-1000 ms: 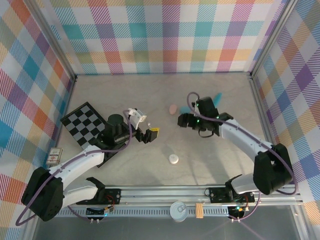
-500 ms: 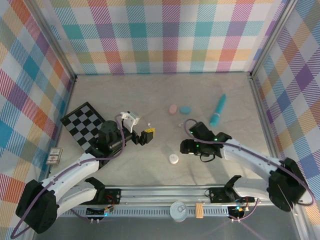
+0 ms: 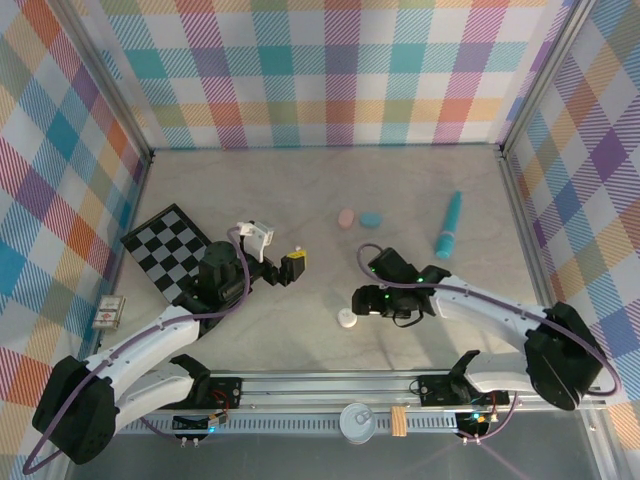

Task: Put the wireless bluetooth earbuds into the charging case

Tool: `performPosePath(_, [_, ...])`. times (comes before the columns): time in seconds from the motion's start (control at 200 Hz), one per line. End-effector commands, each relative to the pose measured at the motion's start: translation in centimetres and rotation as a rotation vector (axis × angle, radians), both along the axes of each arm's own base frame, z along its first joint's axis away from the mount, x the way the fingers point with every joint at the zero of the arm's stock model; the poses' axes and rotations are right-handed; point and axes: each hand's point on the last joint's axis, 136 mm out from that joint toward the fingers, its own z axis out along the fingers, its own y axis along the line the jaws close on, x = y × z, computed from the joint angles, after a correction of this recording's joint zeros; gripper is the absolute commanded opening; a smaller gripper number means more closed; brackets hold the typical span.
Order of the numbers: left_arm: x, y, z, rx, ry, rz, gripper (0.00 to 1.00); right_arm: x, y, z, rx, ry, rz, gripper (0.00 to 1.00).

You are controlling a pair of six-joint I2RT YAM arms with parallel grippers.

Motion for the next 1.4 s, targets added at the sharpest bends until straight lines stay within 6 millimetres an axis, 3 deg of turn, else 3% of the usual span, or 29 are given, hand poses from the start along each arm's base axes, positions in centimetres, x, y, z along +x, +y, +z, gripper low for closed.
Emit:
performPosePath(0.0, [0.7,1.4,-0.4,-0.028,0.023,0.091,1.0,-0.5,2.3,-0.1,0.005,0.013,0.049,0.76])
performPosePath(0.255, [0.8,1.6,-0.6,-0.005,0.032,0.091,1.0,-1.8,5.0,-2.1,-0.039,0.064,0.116,0.63])
performPosePath(0.42, [0.6,1.5,-0.7,-0.002,0.035,0.078,1.0,-1.8,3.8,-3.2,-0.088,0.071,0.093,0.52])
performPosePath(0.585, [0.3,1.7,-0.6,-0.005,0.028,0.08,1.0,-1.1,2.6,-3.4,-0.138,0.061,0.081,0.48])
performPosePath(0.765, [0.1,2.0,-0.6,0.003,0.027,0.088,1.0,0.3,1.1,-2.6,-0.17,0.027,0.078,0.49])
performPosePath(0.93, [-0.1,2.3,-0.5,0.008,0.023,0.096,1.0,1.9,-0.8,-2.1,-0.212,0.001,0.062,0.57])
performPosePath(1.14, [-0.3,2.7,-0.4,0.003,0.023,0.107,1.0,4.4,-3.6,-1.0,-0.201,-0.024,-0.056,0.58])
performPosePath(1.24, [-0.3,2.7,-0.6,0.005,0.026,0.109,1.0,4.9,-2.7,-0.1,-0.124,-0.036,-0.081,0.59])
performPosePath(1.395, [-0.2,2.6,-0.6,0.004,0.029,0.109,1.0,4.7,0.5,0.6,0.061,0.014,-0.118,0.65])
